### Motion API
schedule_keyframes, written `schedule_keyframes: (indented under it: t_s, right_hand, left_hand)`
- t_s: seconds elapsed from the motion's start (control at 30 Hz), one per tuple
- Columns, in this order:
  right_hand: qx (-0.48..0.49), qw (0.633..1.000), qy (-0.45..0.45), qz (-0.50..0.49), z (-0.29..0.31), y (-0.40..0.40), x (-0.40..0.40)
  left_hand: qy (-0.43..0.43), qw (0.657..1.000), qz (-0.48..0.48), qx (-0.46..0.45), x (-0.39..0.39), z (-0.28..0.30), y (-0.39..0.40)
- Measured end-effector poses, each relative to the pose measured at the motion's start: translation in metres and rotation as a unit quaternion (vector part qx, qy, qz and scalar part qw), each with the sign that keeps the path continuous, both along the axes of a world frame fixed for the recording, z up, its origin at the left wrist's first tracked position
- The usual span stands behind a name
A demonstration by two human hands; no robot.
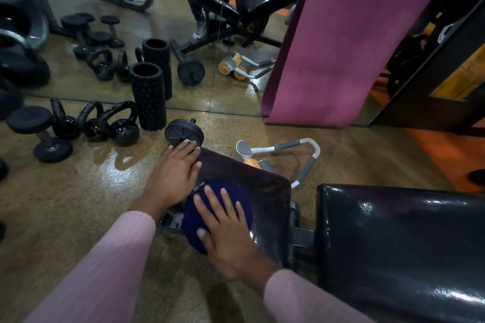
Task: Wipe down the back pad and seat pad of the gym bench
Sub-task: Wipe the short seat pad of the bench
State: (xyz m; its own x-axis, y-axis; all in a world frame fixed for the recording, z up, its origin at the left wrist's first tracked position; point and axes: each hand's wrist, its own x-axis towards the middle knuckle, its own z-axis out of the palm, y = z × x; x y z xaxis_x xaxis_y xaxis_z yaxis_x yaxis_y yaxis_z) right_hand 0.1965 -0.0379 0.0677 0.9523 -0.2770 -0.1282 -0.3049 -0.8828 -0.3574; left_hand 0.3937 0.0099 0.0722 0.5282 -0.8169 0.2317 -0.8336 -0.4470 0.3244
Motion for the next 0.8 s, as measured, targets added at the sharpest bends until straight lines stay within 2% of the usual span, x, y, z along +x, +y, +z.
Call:
schedule_keyframes:
  t_s: [0.07, 0.13, 0.27, 0.4, 0.47, 0.5, 0.53, 0.6, 0.67, 0.8]
  right_hand:
    - [0.007, 1.000, 0.004, 0.012, -0.004, -0.015, -0.025]
    - [0.025, 0.999, 0.011, -0.032, -0.005, -0.030, -0.030]
    - [0.071, 0.988, 0.024, -0.133, 0.005, -0.033, 0.023]
    - [0.140, 0.983, -0.015, -0.119, 0.013, -0.017, 0.059]
    - [0.272, 0.950, -0.101, -0.118, 0.011, -0.019, 0.048]
    - [0.330, 0.918, -0.169, -0.145, 0.009, -0.025, 0.038]
    - [0.347, 0.888, -0.235, -0.190, 0.004, -0.031, 0.025]
    - [0.248, 0.876, -0.292, -0.294, -0.013, -0.042, -0.003]
    - [0.144, 0.883, -0.266, -0.358, -0.030, -0.047, -0.022]
    - [0.044, 0.921, -0.198, -0.334, -0.046, -0.044, -0.024]
  left_hand:
    - [0.002, 1.000, -0.008, 0.001, 0.002, -0.001, 0.001]
    - [0.008, 1.000, -0.010, 0.002, 0.002, -0.002, 0.004]
    - [0.036, 0.999, -0.017, -0.005, -0.006, 0.002, 0.008]
    - [0.039, 0.999, -0.033, -0.017, -0.012, 0.008, 0.009]
    - [0.008, 0.999, -0.049, -0.004, -0.013, 0.009, 0.009]
    - [-0.014, 0.998, -0.060, 0.006, -0.014, 0.009, 0.009]
    - [-0.035, 0.997, -0.070, 0.023, -0.015, 0.008, 0.008]
    - [-0.064, 0.992, -0.085, 0.066, -0.015, 0.009, 0.009]
    - [-0.076, 0.989, -0.085, 0.097, -0.014, 0.011, 0.010]
    - [-0.113, 0.978, -0.088, 0.151, -0.039, 0.017, -0.004]
